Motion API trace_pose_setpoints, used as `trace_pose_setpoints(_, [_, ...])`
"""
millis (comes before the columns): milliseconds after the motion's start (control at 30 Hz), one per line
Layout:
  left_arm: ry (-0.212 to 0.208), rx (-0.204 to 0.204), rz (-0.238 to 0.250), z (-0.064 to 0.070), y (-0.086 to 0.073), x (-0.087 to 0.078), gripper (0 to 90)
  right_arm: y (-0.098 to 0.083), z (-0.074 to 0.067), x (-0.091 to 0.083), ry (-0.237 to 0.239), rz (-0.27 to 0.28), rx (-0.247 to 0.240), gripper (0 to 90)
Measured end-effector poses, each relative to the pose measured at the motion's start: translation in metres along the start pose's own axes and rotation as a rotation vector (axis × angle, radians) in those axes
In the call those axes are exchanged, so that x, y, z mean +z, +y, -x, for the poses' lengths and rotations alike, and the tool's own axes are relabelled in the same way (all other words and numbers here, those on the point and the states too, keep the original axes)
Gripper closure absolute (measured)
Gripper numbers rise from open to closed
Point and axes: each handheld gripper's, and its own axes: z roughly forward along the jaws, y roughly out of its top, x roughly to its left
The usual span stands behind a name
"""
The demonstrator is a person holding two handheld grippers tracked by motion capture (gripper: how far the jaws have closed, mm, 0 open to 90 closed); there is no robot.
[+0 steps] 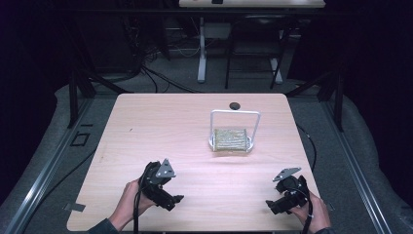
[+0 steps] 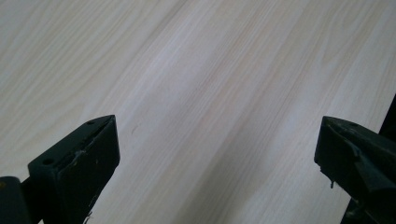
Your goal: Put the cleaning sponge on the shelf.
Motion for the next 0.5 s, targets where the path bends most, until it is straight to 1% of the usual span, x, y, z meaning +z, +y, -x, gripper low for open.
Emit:
trace_pose_setpoints(33, [0.000, 0.000, 0.000, 0.000, 0.000, 0.000, 0.2, 0.000, 0.000, 0.000, 0.000, 0.000, 0.000, 1.0])
trace_pose_setpoints(67, [0.001, -0.016, -0.004, 0.000, -0.008, -0.001, 0.2, 0.000, -0.001, 0.001, 0.006, -0.005, 0.006, 1.1])
trace_pose_setpoints(100, [0.005, -0.022, -0.005, 0.000, -0.011, -0.001, 0.2, 0.000, 0.000, 0.001, 0.008, -0.007, 0.003, 1.1])
trace_pose_setpoints(133, [0.005, -0.022, -0.005, 0.000, -0.011, -0.001, 0.2, 0.000, 0.000, 0.001, 0.008, -0.007, 0.003, 1.1])
trace_pose_setpoints(200, [0.006, -0.041, 0.001, -0.002, -0.016, -0.002, 0.2, 0.000, 0.000, 0.001, 0.003, -0.002, -0.006, 1.0])
trace_pose_setpoints(233, [0.017, -0.047, 0.003, -0.003, -0.020, -0.002, 0.1, 0.001, 0.000, 0.001, 0.004, -0.003, -0.006, 1.1])
trace_pose_setpoints(367, [0.015, -0.061, -0.004, -0.006, -0.023, 0.001, 0.1, 0.001, 0.000, 0.001, 0.007, -0.009, -0.003, 1.1])
trace_pose_setpoints(400, [0.018, -0.065, 0.000, -0.008, -0.023, 0.001, 0.2, 0.000, 0.002, 0.002, 0.003, -0.008, -0.008, 1.1])
trace_pose_setpoints(500, [0.018, -0.071, 0.004, -0.009, -0.023, 0.000, 0.1, 0.000, 0.002, 0.002, 0.007, -0.007, 0.000, 1.1])
